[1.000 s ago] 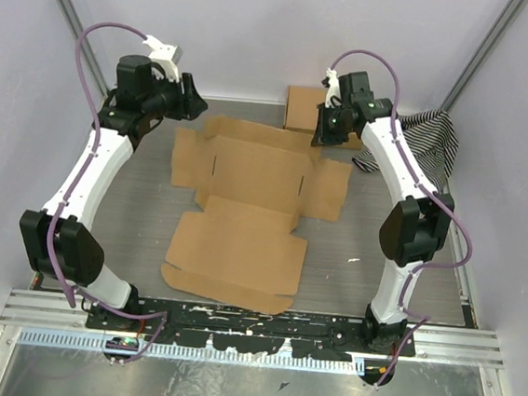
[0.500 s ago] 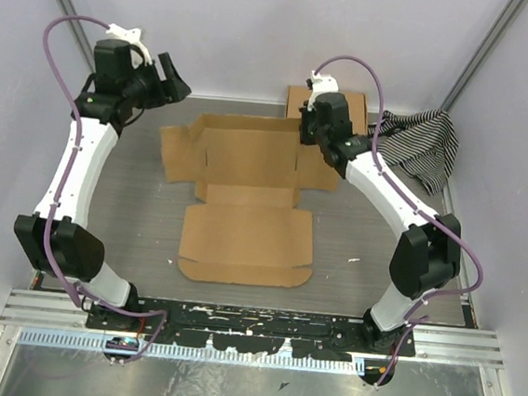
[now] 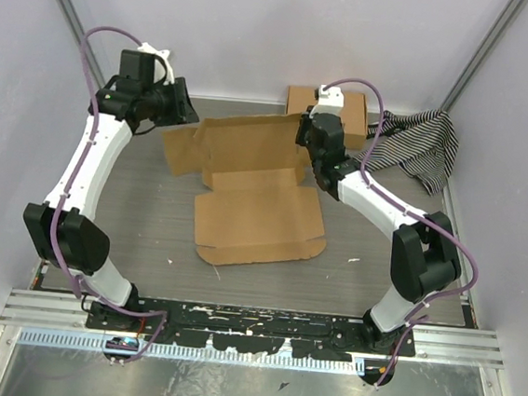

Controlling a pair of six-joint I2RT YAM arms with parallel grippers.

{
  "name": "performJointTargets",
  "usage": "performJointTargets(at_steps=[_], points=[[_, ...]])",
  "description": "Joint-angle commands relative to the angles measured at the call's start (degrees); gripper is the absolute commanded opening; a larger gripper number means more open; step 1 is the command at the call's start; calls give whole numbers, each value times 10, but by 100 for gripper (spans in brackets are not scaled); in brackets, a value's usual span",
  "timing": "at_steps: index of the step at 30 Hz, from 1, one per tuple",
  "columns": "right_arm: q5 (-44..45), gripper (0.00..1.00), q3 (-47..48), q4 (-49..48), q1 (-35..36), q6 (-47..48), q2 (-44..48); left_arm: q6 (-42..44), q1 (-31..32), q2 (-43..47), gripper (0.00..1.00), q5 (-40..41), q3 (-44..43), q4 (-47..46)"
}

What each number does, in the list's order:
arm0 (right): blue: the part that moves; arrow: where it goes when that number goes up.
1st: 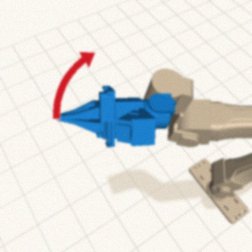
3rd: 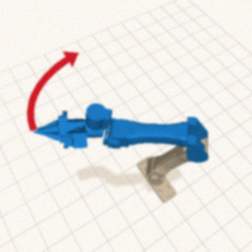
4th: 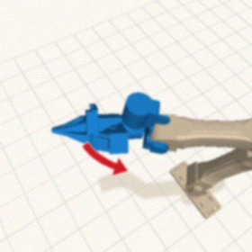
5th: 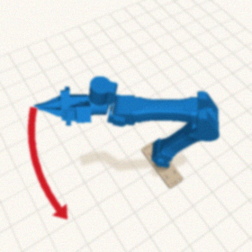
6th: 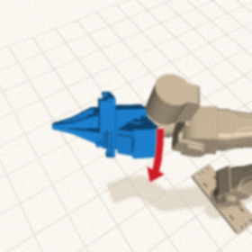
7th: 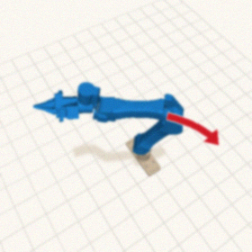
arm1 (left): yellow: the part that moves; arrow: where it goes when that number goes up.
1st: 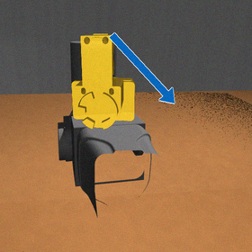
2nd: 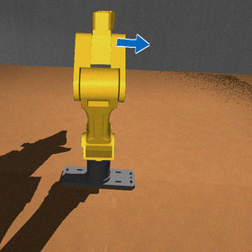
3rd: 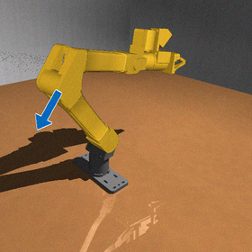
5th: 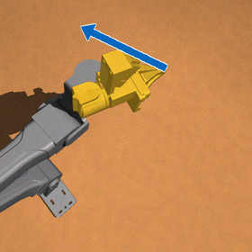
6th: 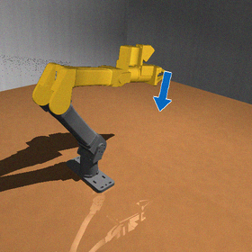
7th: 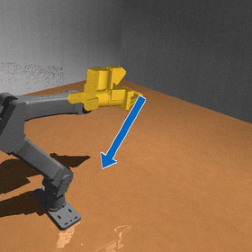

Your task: Fold the paper box

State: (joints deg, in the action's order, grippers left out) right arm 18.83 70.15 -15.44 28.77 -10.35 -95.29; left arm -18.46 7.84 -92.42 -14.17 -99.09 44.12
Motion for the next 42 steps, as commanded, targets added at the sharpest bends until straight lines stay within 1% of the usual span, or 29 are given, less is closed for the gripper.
performJointTargets(at_steps=[1, 6, 10, 13, 20, 22, 23, 25, 26, 28, 29, 30, 31, 33, 35, 37, 39, 42], points=[[8, 1, 10, -54, 10, -28, -1, 27, 36, -6, 50, 50, 5, 29], [1, 1, 6, -36, 13, -32, 3, 20, 52, -17, 47, 84, 7, 29], [-3, 1, 0, -28, 13, -32, 6, 28, 62, -32, 41, 116, -5, 66], [-6, 1, 2, -21, 13, -32, 6, 35, 72, -41, 39, 140, -15, 86], [-27, 2, 29, 23, 13, -38, -10, 22, 82, -53, 30, 146, -8, 76], [-36, 2, 37, 38, 13, -39, -12, 18, 84, -61, 25, 151, -8, 73], [-40, 2, 42, 47, 13, -39, -13, 16, 85, -65, 20, 153, -10, 73], [-46, 4, 53, 75, 13, -39, -14, 11, 86, -72, 7, 161, -11, 73], [-49, 6, 58, 89, 12, -38, -14, 9, 86, -74, 1, 164, -8, 71], [-57, 13, 73, 128, 10, -39, -13, 3, 86, -73, 0, 176, 6, 58], [-69, 21, 83, 148, 8, -38, -11, 2, 87, -70, 0, 186, 15, 49], [-85, 31, 91, 170, 4, -37, -8, 0, 87, -66, 0, 198, 26, 39], [-95, 38, 97, 189, -3, -37, -4, 1, 86, -61, 0, 211, 40, 26], [-122, 46, 102, 214, -22, -38, 15, 10, 86, -42, 0, 236, 79, -17], [-159, 51, 94, 222, -53, -39, 47, 18, 86, -11, 0, 257, 137, -66], [-206, 53, 87, 223, -96, -44, 71, 32, 86, 17, 0, 267, 186, -119], [-265, 54, 82, 222, -155, -47, 94, 42, 87, 43, 0, 273, 233, -168], [-306, 54, 72, 223, -212, -37, 103, 51, 87, 78, 0, 272, 296, -246]])
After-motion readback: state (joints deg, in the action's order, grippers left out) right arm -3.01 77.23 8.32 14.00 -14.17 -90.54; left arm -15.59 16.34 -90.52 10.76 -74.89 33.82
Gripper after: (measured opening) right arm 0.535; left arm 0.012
